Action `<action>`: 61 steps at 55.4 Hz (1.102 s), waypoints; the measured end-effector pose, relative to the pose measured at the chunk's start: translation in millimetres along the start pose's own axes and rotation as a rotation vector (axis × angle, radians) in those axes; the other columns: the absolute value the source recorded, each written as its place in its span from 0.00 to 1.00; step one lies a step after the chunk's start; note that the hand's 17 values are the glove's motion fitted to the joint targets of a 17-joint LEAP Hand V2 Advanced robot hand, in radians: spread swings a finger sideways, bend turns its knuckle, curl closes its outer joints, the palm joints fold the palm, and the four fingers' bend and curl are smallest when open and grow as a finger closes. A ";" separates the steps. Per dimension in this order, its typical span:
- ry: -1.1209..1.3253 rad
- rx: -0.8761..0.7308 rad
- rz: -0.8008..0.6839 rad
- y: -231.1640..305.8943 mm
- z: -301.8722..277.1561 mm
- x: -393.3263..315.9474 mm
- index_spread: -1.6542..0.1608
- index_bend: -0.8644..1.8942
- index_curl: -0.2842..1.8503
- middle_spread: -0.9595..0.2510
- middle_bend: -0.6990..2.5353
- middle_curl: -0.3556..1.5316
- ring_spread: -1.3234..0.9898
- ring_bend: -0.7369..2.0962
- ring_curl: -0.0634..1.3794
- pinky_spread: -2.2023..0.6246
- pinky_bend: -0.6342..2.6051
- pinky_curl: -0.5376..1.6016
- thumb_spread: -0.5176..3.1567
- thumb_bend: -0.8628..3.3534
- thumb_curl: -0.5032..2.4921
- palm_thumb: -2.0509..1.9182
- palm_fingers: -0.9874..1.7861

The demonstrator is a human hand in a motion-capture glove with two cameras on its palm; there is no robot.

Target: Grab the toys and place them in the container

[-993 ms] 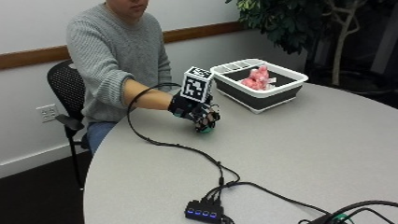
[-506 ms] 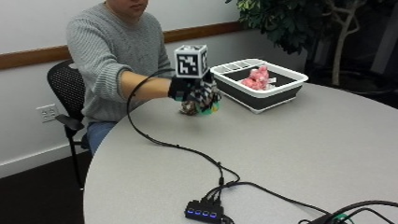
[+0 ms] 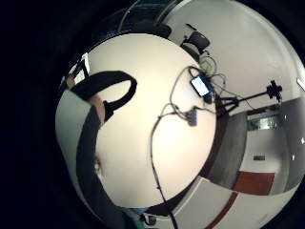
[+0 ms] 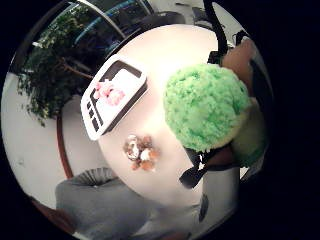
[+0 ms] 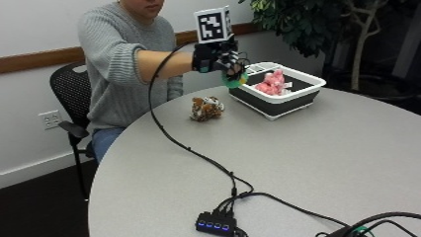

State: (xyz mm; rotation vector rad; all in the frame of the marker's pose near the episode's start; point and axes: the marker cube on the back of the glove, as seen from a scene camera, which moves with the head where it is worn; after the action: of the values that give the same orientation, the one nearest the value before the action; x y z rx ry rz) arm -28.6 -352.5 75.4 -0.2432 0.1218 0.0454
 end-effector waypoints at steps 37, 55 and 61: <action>0.068 -0.229 -0.088 -112.1 77.9 -136.5 0.71 0.36 0.20 0.58 0.27 0.44 0.40 0.68 0.42 0.62 0.53 0.49 0.50 0.20 0.26 0.60 0.62; -0.108 -0.251 -0.121 -74.2 65.9 -127.4 0.77 0.36 0.20 0.67 0.26 0.36 0.46 0.55 0.30 0.72 0.60 0.47 0.45 0.19 0.24 0.49 0.30; -0.108 -0.230 -0.164 -49.0 55.7 -124.6 0.77 0.36 0.21 0.68 0.26 0.35 0.47 0.54 0.29 0.75 0.58 0.46 0.44 0.19 0.24 0.49 0.30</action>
State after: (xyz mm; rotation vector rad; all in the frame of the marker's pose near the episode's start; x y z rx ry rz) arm -142.8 -390.2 156.4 -0.4787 -0.0112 -0.0915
